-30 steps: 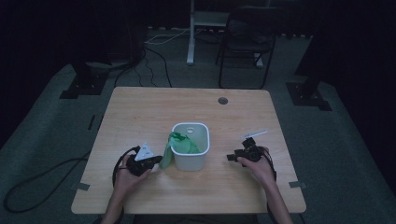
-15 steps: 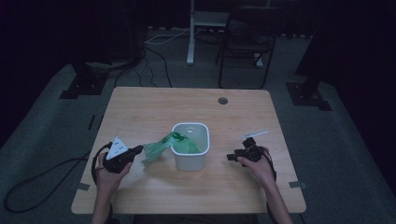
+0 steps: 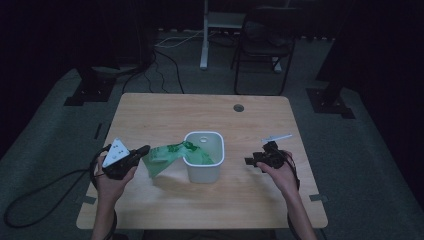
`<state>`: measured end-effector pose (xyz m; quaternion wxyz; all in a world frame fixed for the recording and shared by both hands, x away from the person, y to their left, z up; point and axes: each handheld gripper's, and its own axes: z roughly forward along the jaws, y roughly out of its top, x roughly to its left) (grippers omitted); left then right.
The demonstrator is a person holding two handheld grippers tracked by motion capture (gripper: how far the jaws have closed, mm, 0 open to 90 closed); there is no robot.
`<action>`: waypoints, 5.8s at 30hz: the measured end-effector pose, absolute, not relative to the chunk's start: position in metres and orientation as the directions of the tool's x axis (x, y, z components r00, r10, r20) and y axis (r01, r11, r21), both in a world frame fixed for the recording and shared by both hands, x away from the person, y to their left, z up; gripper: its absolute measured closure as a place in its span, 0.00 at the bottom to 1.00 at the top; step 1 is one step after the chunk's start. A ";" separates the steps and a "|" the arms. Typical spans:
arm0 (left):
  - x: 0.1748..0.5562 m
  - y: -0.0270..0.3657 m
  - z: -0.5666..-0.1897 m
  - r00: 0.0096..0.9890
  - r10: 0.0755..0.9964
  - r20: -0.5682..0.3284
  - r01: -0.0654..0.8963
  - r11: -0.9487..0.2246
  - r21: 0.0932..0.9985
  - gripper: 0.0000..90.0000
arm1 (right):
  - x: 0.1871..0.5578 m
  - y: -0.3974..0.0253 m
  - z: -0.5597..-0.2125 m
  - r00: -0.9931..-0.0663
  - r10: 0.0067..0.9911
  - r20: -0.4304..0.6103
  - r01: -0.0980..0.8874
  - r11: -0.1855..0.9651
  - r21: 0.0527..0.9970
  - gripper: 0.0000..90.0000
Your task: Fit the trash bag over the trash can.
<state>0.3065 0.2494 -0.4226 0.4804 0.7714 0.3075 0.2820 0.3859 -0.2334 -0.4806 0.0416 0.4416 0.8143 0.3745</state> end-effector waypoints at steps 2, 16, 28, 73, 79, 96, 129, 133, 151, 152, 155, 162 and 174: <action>0.307 0.247 -0.414 0.660 0.736 0.151 0.182 -0.352 0.918 1.00 | 0.385 -0.229 -0.473 -0.625 0.741 0.248 0.669 0.344 0.658 0.51; 0.320 0.195 -0.384 0.741 0.626 0.245 0.102 -0.465 0.880 1.00 | 0.377 -0.194 -0.422 -0.723 0.670 0.168 0.545 0.404 0.735 0.51; 0.321 0.179 -0.356 0.757 0.593 0.274 0.035 -0.456 0.889 1.00 | 0.362 -0.163 -0.390 -0.803 0.585 0.115 0.433 0.440 0.786 0.51; 0.313 0.208 -0.354 0.710 0.659 0.248 0.077 -0.422 0.903 0.93 | 0.365 -0.081 -0.331 -0.924 0.381 0.019 0.197 0.434 0.879 1.00; 0.318 0.193 -0.363 0.720 0.638 0.273 0.093 -0.479 0.873 0.93 | 0.364 -0.080 -0.331 -0.928 0.371 0.024 0.195 0.431 0.881 1.00; 0.334 0.192 -0.372 0.687 0.682 0.250 0.135 -0.459 0.878 0.85 | 0.359 -0.083 -0.328 -0.933 0.360 0.016 0.181 0.430 0.885 1.00; 0.330 0.208 -0.382 0.656 0.703 0.274 0.170 -0.492 0.854 1.00 | 0.368 -0.116 -0.326 -0.894 0.447 0.037 0.230 0.384 0.894 1.00; 0.331 0.204 -0.382 0.654 0.701 0.284 0.160 -0.496 0.854 1.00 | 0.369 -0.120 -0.326 -0.893 0.449 0.046 0.234 0.374 0.897 1.00; 0.335 0.174 -0.377 0.666 0.666 0.337 0.094 -0.523 0.847 0.93 | 0.355 -0.114 -0.318 -0.928 0.372 0.026 0.178 0.383 0.906 1.00; 0.335 0.174 -0.376 0.667 0.664 0.337 0.093 -0.523 0.847 0.92 | 0.355 -0.114 -0.318 -0.929 0.369 0.027 0.178 0.382 0.907 1.00; 0.335 0.171 -0.376 0.676 0.653 0.340 0.086 -0.529 0.845 0.90 | 0.353 -0.112 -0.317 -0.934 0.356 0.032 0.176 0.380 0.908 1.00; 0.333 0.166 -0.376 0.697 0.623 0.354 0.062 -0.545 0.836 0.80 | 0.348 -0.110 -0.315 -0.941 0.337 0.021 0.160 0.391 0.906 1.00; 0.328 0.166 -0.373 0.706 0.613 0.354 0.053 -0.545 0.837 0.69 | 0.345 -0.107 -0.315 -0.946 0.324 0.017 0.153 0.400 0.904 1.00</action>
